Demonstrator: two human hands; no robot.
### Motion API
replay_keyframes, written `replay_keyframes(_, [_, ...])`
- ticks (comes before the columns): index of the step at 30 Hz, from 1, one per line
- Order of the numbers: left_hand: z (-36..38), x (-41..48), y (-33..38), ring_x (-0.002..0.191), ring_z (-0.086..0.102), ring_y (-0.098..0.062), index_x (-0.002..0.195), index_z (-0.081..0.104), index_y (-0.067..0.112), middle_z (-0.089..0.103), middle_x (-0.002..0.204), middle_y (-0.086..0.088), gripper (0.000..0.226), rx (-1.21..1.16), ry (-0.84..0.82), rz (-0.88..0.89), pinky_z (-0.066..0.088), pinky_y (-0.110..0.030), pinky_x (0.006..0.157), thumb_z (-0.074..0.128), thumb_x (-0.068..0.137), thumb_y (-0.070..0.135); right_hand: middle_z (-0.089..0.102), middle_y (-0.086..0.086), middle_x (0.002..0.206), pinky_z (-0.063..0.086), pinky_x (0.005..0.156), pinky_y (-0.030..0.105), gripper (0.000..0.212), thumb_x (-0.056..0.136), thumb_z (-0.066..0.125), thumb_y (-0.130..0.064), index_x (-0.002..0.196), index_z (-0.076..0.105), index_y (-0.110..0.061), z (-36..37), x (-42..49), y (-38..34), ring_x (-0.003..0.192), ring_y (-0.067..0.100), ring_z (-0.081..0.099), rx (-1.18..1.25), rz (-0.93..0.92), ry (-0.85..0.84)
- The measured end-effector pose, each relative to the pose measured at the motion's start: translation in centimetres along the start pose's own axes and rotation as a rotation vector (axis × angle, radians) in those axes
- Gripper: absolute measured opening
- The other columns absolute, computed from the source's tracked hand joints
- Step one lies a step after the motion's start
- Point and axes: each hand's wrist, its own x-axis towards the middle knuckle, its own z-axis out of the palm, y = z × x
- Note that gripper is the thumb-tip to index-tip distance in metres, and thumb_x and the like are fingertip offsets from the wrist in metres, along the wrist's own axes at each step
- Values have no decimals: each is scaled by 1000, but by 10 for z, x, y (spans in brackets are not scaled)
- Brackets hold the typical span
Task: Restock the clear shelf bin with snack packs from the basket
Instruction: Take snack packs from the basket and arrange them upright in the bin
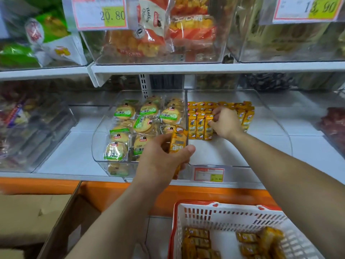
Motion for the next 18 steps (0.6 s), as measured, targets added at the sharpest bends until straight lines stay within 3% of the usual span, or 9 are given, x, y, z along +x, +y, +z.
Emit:
replay_keyframes(4, [1, -1, 2, 76, 77, -27, 134, 60, 13, 79, 83, -1, 55, -56, 4, -17, 63, -49, 67, 79, 87, 32, 69, 5, 90, 45, 72, 28, 41, 80, 77, -20, 117, 62, -9, -8, -4, 3, 92, 27, 66, -3, 16, -40])
replay_keyframes(8, [5, -4, 5, 70, 78, -22, 137, 56, 15, 75, 103, -9, 58, -145, -6, -80, 63, -39, 60, 79, 87, 32, 66, 9, 112, 45, 80, 29, 55, 80, 77, -21, 128, 55, -7, -33, -28, 0, 104, 27, 62, 53, 55, -18])
replay_keyframes(12, [11, -7, 7, 65, 76, -20, 123, 53, 30, 75, 102, -13, 44, -191, -65, -90, 59, -29, 52, 78, 87, 31, 64, -1, 98, 48, 69, 21, 32, 80, 78, -19, 108, 62, -21, -75, -84, -13, 83, 15, 64, 406, 62, -3])
replay_keyframes(14, [16, -9, 7, 66, 76, -18, 121, 51, 34, 75, 101, -11, 44, -182, -118, -92, 61, -30, 55, 78, 87, 28, 68, -3, 93, 55, 70, 25, 23, 84, 75, -19, 103, 65, -27, -96, -122, -19, 82, 17, 68, 554, 58, -78])
replay_keyframes(18, [31, -16, 10, 79, 77, -18, 111, 70, 28, 76, 103, -11, 29, -175, -343, -85, 63, -30, 65, 78, 88, 11, 71, -6, 102, 59, 71, 30, 33, 94, 63, -19, 118, 66, -41, -121, -178, -26, 89, 18, 73, 786, 67, -252])
